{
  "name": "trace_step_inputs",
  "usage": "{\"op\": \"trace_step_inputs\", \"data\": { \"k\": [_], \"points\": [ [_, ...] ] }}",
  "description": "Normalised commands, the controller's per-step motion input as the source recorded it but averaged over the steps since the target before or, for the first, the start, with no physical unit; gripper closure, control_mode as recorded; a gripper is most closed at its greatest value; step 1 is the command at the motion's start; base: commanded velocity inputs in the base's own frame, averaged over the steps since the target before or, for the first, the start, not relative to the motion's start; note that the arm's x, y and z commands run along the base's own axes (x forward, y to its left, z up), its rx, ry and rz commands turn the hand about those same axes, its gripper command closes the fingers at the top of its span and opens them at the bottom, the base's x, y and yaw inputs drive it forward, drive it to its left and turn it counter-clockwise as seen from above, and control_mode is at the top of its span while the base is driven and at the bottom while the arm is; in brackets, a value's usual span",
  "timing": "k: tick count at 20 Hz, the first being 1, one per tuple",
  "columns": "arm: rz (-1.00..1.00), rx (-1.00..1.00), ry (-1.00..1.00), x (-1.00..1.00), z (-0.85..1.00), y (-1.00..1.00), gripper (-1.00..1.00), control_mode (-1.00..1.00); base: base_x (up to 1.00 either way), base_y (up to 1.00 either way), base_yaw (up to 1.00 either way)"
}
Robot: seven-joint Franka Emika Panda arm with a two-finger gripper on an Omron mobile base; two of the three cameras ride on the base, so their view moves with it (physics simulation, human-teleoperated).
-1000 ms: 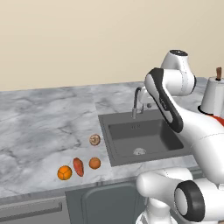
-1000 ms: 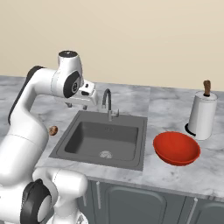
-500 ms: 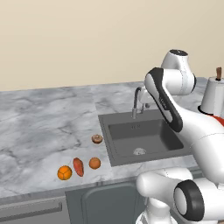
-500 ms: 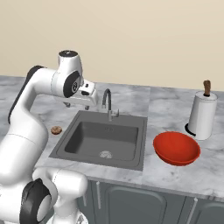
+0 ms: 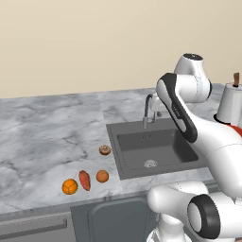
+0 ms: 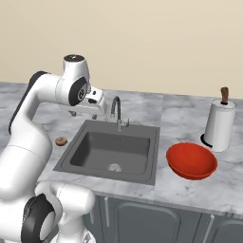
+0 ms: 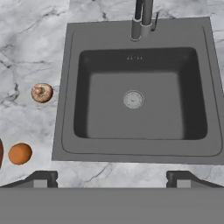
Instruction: There is a mixed pile of frozen fruits and vegetables on the counter. Locate all the frozen vegetables and place the items in a bowl on the counter. Take all the frozen fruits and defrost them in a running sink.
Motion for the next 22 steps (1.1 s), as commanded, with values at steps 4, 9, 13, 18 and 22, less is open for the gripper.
{"op": "trace_step_inputs", "data": {
  "k": [4, 9, 13, 18, 22],
  "points": [
    [0.00, 0.00, 0.00, 0.00, 0.00, 0.00, -1.00, -1.00, 0.00, 0.00, 0.00],
    [0.00, 0.00, 0.00, 0.00, 0.00, 0.00, -1.00, -1.00, 0.00, 0.00, 0.00],
    [0.00, 0.00, 0.00, 0.00, 0.00, 0.00, -1.00, -1.00, 0.00, 0.00, 0.00],
    [0.00, 0.00, 0.00, 0.00, 0.00, 0.00, -1.00, -1.00, 0.00, 0.00, 0.00],
    [0.00, 0.00, 0.00, 0.00, 0.00, 0.00, -1.00, -1.00, 0.00, 0.00, 0.00]
  ]
}}
